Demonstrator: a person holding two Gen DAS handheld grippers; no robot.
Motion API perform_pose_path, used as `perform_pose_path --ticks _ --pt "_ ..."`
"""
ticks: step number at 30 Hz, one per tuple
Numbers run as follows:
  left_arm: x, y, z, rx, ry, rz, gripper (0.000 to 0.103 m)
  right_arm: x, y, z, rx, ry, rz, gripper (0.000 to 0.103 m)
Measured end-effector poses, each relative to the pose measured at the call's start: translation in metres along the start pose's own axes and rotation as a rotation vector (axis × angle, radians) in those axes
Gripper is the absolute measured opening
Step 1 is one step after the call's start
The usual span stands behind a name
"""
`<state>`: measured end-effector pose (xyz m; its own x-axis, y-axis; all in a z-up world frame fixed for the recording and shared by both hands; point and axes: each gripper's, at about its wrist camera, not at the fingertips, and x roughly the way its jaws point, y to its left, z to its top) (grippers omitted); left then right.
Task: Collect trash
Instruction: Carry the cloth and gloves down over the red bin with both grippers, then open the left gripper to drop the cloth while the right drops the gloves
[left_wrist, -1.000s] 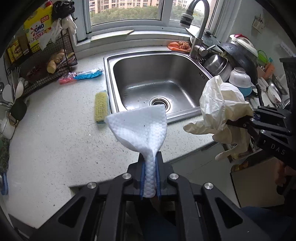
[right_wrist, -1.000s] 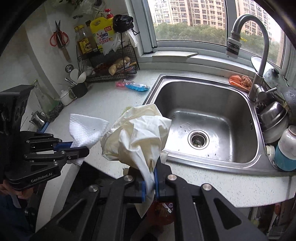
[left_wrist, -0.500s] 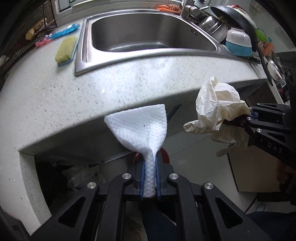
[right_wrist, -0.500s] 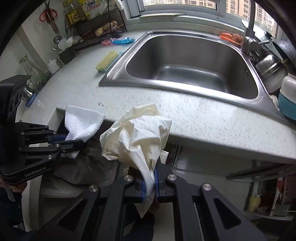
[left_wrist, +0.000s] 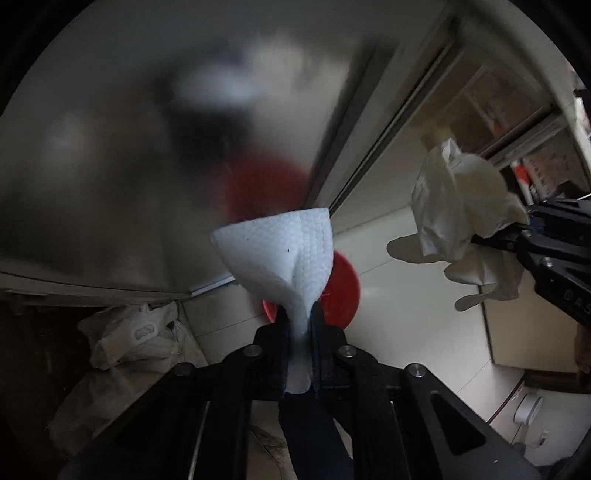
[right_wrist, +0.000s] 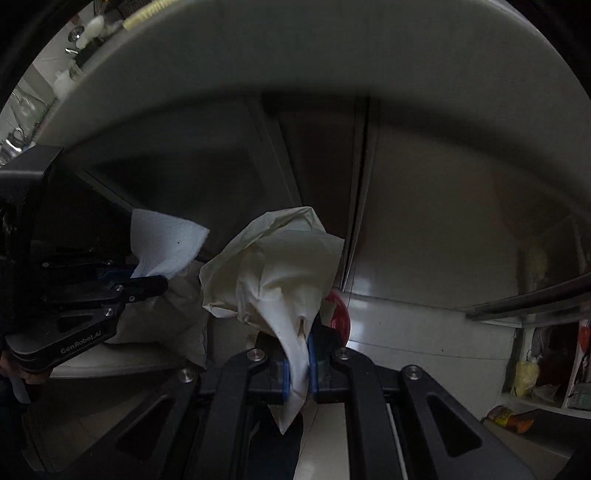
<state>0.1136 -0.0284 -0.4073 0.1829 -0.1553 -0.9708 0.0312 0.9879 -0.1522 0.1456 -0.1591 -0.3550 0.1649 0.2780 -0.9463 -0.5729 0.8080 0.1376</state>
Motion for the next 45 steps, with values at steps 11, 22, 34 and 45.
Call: perform_pose_path --ticks 11,22,34,45 --pt "0.098 0.007 0.000 0.019 0.060 -0.037 0.009 0.079 -0.006 -0.007 -0.009 0.053 0.012 0.007" --pt "0.096 -0.004 -0.003 0.028 0.050 -0.066 0.050 0.077 -0.020 -0.017 0.015 0.072 0.013 0.007" --pt "0.076 0.014 -0.019 -0.013 -0.016 -0.100 0.080 0.085 -0.010 -0.017 -0.029 0.079 0.033 0.007" --pt "0.079 0.023 -0.030 -0.014 -0.028 -0.078 0.093 0.112 -0.001 -0.022 -0.072 0.107 0.054 0.007"
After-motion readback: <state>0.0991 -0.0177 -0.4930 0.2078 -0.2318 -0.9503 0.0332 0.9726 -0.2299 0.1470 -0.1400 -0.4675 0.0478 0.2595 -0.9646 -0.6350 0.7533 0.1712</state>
